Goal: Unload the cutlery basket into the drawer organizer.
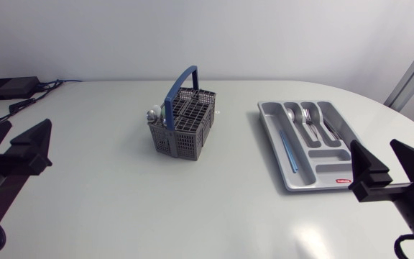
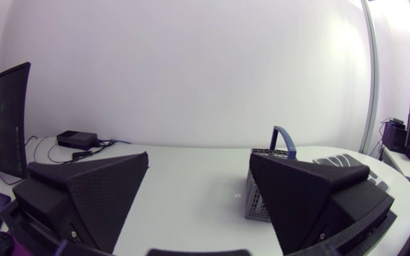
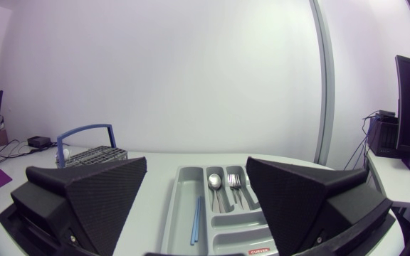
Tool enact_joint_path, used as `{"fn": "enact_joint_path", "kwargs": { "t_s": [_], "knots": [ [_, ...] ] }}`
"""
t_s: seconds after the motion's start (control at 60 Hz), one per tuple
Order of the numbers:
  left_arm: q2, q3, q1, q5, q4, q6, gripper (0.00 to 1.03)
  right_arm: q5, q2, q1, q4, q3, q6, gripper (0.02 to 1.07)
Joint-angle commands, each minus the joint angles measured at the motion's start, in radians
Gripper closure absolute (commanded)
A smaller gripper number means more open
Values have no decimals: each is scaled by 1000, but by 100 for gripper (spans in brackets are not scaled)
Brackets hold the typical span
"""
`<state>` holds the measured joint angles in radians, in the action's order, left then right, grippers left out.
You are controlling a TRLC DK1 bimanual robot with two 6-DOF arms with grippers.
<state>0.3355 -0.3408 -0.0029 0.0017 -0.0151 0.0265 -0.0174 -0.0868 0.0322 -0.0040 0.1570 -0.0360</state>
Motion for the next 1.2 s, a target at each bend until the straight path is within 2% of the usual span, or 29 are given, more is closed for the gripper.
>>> {"fn": "enact_joint_path", "kwargs": {
  "t_s": [0.0,0.217,0.283,0.417,0.5,0.6,0.683,0.733,0.833,0.917,0.967,1.0,1.05,1.133,1.183],
  "knots": [
    [119,-92,-43,-17,-25,4,5,8,-80,8,-1,64,13,6],
    [453,-342,-124,-37,-172,-7,9,28,-311,35,-11,217,5,7],
    [548,-402,-163,-39,-192,-14,9,74,-363,86,-30,257,5,7],
    [749,-540,-178,-39,-247,-33,10,183,-485,204,-122,362,38,7],
    [892,-650,-187,-39,-319,-132,10,211,-582,215,-179,432,59,7],
    [993,-722,-189,-55,-330,-195,10,211,-674,218,-237,501,96,7],
    [1063,-774,-190,-58,-345,-293,10,211,-728,233,-269,541,142,8],
    [1103,-802,-192,-57,-364,-370,8,192,-755,247,-291,558,206,10],
    [1214,-856,-172,-35,-370,-412,7,135,-829,255,-350,613,220,11],
    [1332,-911,-143,9,-376,-430,8,53,-895,250,-364,648,219,21],
    [1406,-949,-123,27,-379,-436,9,7,-936,252,-373,674,219,32],
    [1459,-988,-108,57,-391,-438,12,-13,-969,255,-376,694,219,42],
    [1542,-1066,-80,109,-436,-438,18,-32,-1008,261,-361,719,205,64],
    [1626,-1152,-31,210,-491,-461,27,-56,-1082,270,-318,759,191,80],
    [1656,-1181,1,296,-499,-476,38,-81,-1153,270,-318,805,170,91]
  ]
}}
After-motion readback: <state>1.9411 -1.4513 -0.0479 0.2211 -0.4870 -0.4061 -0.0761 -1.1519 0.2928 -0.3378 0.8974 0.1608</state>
